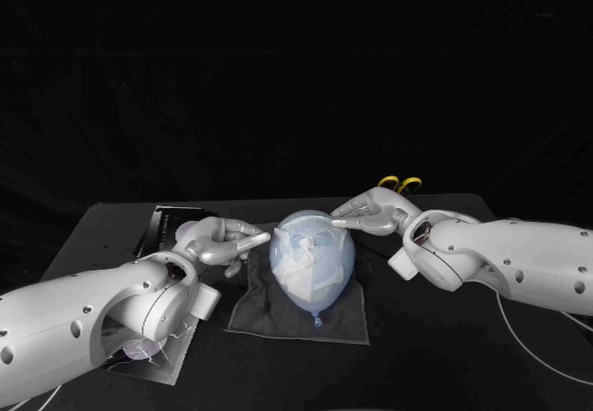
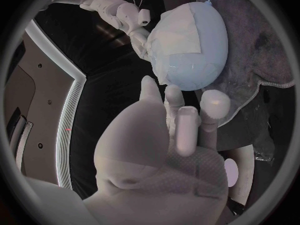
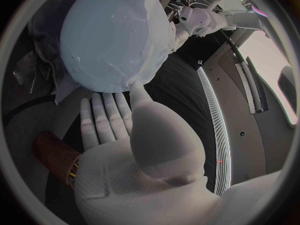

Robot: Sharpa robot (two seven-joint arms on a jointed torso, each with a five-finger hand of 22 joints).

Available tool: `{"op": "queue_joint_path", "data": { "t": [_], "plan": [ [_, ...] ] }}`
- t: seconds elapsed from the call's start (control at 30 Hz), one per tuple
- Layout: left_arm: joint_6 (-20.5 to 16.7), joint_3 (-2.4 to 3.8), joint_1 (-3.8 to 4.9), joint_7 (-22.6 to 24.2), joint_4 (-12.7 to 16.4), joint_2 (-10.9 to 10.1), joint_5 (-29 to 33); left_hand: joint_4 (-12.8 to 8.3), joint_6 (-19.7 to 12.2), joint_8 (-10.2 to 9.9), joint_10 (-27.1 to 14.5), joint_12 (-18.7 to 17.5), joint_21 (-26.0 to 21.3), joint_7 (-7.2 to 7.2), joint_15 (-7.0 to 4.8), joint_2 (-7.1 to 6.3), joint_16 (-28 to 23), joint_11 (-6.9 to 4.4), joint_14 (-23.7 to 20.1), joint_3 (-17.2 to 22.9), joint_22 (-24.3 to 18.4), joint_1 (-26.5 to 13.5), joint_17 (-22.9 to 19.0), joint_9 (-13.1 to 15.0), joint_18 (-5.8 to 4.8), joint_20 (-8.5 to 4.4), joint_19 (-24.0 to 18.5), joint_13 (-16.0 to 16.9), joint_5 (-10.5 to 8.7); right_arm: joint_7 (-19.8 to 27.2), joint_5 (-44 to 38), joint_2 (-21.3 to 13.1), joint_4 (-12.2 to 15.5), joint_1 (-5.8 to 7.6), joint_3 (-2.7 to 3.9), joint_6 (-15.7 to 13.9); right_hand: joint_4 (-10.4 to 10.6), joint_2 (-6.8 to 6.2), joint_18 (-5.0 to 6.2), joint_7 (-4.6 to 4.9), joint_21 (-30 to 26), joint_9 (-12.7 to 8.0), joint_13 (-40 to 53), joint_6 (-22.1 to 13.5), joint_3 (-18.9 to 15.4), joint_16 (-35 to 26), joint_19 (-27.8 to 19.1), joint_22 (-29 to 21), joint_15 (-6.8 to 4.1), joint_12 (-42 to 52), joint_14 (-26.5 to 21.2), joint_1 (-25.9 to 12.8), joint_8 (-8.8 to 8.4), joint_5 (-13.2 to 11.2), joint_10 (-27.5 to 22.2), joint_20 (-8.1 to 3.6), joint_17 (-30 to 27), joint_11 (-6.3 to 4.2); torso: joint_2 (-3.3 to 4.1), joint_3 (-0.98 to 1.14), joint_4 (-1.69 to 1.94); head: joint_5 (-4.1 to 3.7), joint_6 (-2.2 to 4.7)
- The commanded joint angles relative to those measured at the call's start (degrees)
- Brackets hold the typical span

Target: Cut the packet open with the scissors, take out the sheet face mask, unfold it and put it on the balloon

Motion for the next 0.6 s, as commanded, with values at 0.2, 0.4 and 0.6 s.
{"op": "queue_joint_path", "data": {
  "t": [0.2,0.4,0.6],
  "plan": [
    [-2.3,0.12,-0.01,1.3,0.4,1.3,0.6,-0.5,-0.8,-0.6,-0.1,1.3,1.2,0.25,0.51,0.6,0.7,0.58,2.4,0.1,1.3,2.9,5.3,0.0,-0.88,0.21,-0.3,1.5,-0.13,-0.1,-0.4,0.2,0.2,-0.23,-0.13,0.9,0.1,-0.26,1.08,2.43,0.1,0.1,0.1,0.1,-0.2,0.1,0.4,-0.1,0.06,0.1,-0.4,-0.5,0.35,-0.2,0.4,0.04,0.0,-0.07,0.0,-0.01,0.02,-0.01,-0.09],
    [-2.3,0.14,-0.01,1.3,0.3,2.1,0.6,-0.8,-1.1,-1.2,0.2,2.0,1.9,0.48,0.65,1.12,1.0,0.72,2.6,0.3,2.2,4.9,5.9,-0.3,-0.96,0.34,-0.3,2.5,-0.13,-0.1,-0.4,0.2,0.2,-0.27,-0.13,1.0,0.1,-0.26,1.08,2.43,0.1,0.1,0.1,0.1,-0.2,0.1,0.4,-0.1,0.06,0.1,-0.4,-0.5,0.35,-0.2,0.4,0.04,0.0,-0.07,0.0,-0.01,0.04,0.01,-0.07],
    [-2.5,0.15,-0.02,1.2,-0.2,2.5,0.6,-0.7,-1.9,-2.3,0.2,2.3,2.4,0.88,0.9,1.69,1.3,1.04,2.8,0.4,2.8,6.4,6.3,-0.8,-1.04,0.54,-0.4,2.9,-0.13,-0.2,-0.4,0.2,0.2,-0.28,-0.13,1.0,0.1,-0.26,1.08,2.43,0.1,0.1,0.1,0.1,-0.2,0.1,0.4,-0.1,0.06,0.1,-0.4,-0.5,0.35,-0.2,0.4,0.04,0.0,-0.07,-0.05,0.0,0.02,0.01,-0.03]
  ]
}}
